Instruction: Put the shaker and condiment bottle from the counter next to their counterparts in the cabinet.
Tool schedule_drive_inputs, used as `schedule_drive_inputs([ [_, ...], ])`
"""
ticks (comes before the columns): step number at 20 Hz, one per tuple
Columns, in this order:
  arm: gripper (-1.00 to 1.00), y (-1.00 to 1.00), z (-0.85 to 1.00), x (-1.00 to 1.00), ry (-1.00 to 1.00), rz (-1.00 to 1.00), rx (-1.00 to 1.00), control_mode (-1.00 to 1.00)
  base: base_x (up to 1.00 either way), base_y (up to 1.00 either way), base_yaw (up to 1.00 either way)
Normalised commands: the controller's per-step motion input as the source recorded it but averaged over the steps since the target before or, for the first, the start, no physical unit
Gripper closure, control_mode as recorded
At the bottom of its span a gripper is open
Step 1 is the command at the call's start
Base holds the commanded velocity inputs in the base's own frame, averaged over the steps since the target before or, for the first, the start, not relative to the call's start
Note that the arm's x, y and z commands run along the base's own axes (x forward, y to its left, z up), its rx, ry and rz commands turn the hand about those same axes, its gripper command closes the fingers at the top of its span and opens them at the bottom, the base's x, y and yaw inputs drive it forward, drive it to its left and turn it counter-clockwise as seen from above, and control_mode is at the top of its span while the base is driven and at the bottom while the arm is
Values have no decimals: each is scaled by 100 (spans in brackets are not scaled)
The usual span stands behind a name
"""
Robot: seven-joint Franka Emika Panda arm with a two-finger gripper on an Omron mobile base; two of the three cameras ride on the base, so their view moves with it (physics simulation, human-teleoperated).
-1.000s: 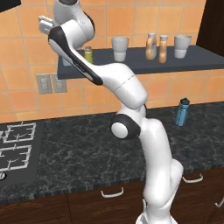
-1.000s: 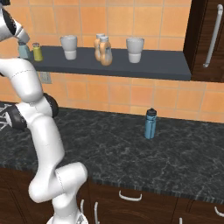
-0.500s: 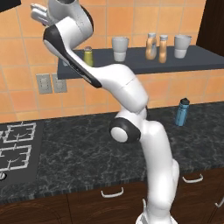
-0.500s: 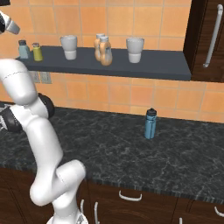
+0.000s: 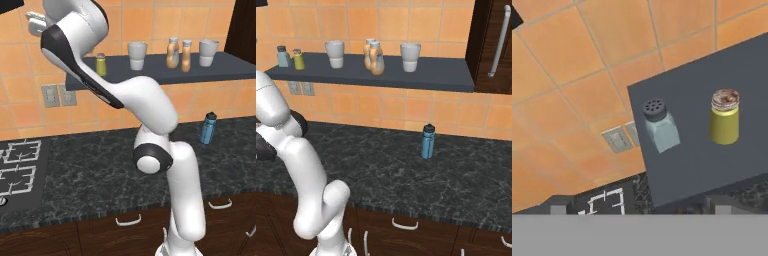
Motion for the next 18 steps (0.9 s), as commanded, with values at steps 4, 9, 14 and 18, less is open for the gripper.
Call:
schedule_drive_inputs([
  [4,-100,-26,-96,-100,0,0,4,-100,0,0,0],
  [9,-100,-36,-89,-100,-3,0,10,-100,0,0,0],
  [14,-100,-46,-89,-100,-3,0,14,-100,0,0,0],
  [18,-100,-46,-91,-100,-3,0,15,-100,0,0,0],
])
